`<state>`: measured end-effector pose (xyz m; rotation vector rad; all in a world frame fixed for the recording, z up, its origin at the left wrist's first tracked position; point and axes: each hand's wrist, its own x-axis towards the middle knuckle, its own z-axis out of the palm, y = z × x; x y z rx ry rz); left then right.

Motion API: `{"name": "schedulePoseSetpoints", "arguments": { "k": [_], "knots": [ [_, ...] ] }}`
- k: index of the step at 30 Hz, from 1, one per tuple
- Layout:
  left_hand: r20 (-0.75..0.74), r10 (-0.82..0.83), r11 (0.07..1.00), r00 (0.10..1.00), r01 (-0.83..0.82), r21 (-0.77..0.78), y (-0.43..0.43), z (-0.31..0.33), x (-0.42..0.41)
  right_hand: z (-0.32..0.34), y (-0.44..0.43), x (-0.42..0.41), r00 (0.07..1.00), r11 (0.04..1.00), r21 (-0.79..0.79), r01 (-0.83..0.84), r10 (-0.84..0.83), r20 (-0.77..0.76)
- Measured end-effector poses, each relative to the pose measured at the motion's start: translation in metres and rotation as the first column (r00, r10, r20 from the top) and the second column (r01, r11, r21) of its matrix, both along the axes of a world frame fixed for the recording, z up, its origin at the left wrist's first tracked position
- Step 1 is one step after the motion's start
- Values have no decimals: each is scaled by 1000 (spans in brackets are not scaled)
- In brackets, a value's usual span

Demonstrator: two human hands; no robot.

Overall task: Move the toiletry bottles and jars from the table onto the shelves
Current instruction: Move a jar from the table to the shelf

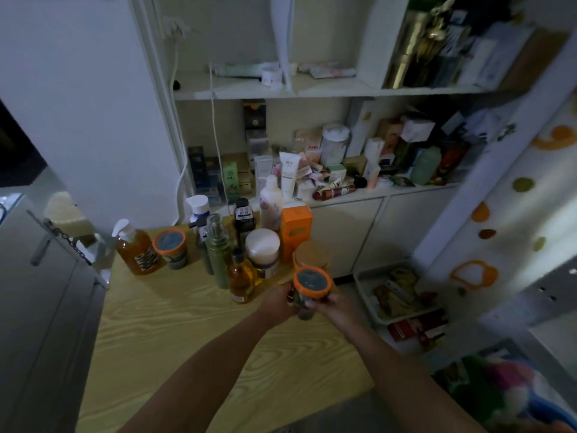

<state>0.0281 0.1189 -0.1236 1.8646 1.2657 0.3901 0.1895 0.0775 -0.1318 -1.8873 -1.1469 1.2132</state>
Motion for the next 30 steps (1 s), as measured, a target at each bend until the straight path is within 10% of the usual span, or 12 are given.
{"name": "schedulePoseSetpoints", "arguments": {
  "k": [16, 30],
  "knots": [
    [169, -445, 893, 879, 449, 18, -195, 63, 136, 71, -289, 86, 881, 869, 157, 470, -472, -27],
    [221, -902, 386, 370, 922, 33, -429, 78, 311, 101, -564, 123, 334, 338, 320, 885, -940, 68]
  ]
}}
